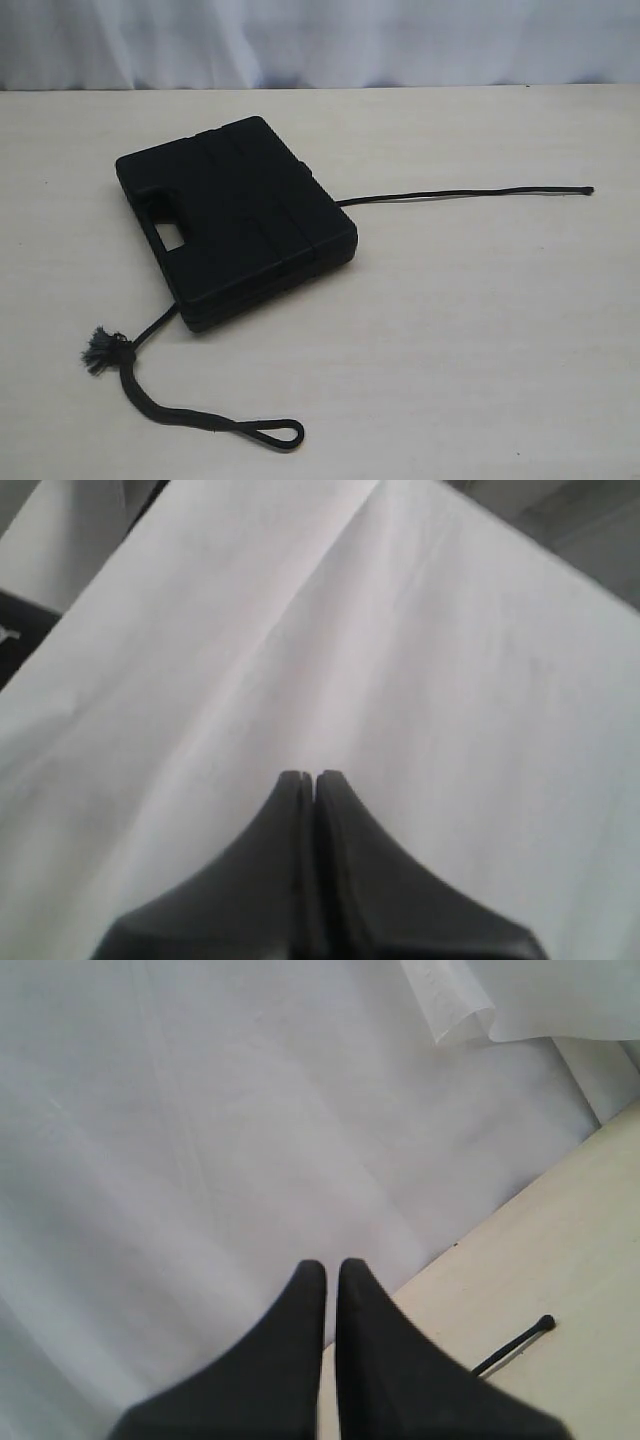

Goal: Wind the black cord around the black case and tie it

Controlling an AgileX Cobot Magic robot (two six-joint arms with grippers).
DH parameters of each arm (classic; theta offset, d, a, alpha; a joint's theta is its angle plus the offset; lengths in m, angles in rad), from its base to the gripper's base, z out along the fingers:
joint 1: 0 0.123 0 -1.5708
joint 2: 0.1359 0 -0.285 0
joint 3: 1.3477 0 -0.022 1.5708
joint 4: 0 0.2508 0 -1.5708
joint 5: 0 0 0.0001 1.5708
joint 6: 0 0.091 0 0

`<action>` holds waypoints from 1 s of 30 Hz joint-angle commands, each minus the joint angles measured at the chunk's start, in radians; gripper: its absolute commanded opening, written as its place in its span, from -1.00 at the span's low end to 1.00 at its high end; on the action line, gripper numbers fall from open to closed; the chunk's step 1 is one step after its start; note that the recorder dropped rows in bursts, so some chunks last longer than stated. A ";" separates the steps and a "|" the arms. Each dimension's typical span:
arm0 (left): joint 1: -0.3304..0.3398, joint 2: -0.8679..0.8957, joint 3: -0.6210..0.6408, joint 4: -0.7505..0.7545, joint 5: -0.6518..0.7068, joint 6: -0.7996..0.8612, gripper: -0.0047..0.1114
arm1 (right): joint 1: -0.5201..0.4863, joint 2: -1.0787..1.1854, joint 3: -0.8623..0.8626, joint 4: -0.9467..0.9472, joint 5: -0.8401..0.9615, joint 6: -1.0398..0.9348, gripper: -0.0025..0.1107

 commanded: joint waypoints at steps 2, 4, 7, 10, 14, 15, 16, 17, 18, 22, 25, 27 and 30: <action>0.000 0.373 -0.280 0.040 0.265 0.027 -0.92 | -0.008 -0.005 0.002 0.000 0.011 -0.001 -0.88; 0.000 0.548 -0.463 0.126 0.540 0.038 -0.92 | -0.008 -0.005 0.002 0.000 0.018 -0.001 -0.88; 0.000 0.810 -0.743 0.222 1.064 0.171 -0.92 | -0.008 -0.005 0.002 0.000 0.018 -0.001 -0.88; 0.000 1.053 -0.917 0.138 1.457 0.341 -0.92 | -0.008 -0.005 0.002 0.000 0.018 -0.001 -0.88; 0.000 1.183 -0.932 -0.005 1.526 0.341 -0.92 | -0.008 -0.005 0.002 0.000 0.022 -0.001 -0.88; 0.000 1.227 -0.932 -0.055 1.503 0.341 -0.92 | -0.008 -0.005 0.002 0.000 0.026 -0.001 -0.88; 0.000 1.247 -0.932 -0.078 1.487 0.341 -0.92 | -0.008 -0.005 0.002 0.000 0.026 -0.001 -0.88; 0.000 1.278 -0.932 -0.123 1.472 0.341 -0.92 | -0.008 -0.005 0.002 0.000 0.039 -0.003 -0.88; 0.000 1.292 -0.932 -0.141 1.467 0.341 -0.92 | -0.008 -0.005 0.002 0.000 0.044 -0.003 -0.88; 0.000 1.310 -0.932 -0.147 1.384 0.341 -0.92 | -0.008 -0.005 0.002 -0.002 0.049 -0.003 -0.88; 0.000 1.308 -0.932 -0.178 1.318 0.333 -0.92 | -0.008 -0.005 0.002 -0.016 0.055 -0.003 -0.88; 0.000 1.310 -0.929 -0.244 1.305 0.340 -0.92 | -0.008 -0.005 0.002 -0.016 0.065 -0.003 -0.88; -0.005 1.314 -0.929 -0.333 1.309 0.396 -0.92 | -0.008 -0.005 0.002 -0.016 0.068 -0.003 -0.88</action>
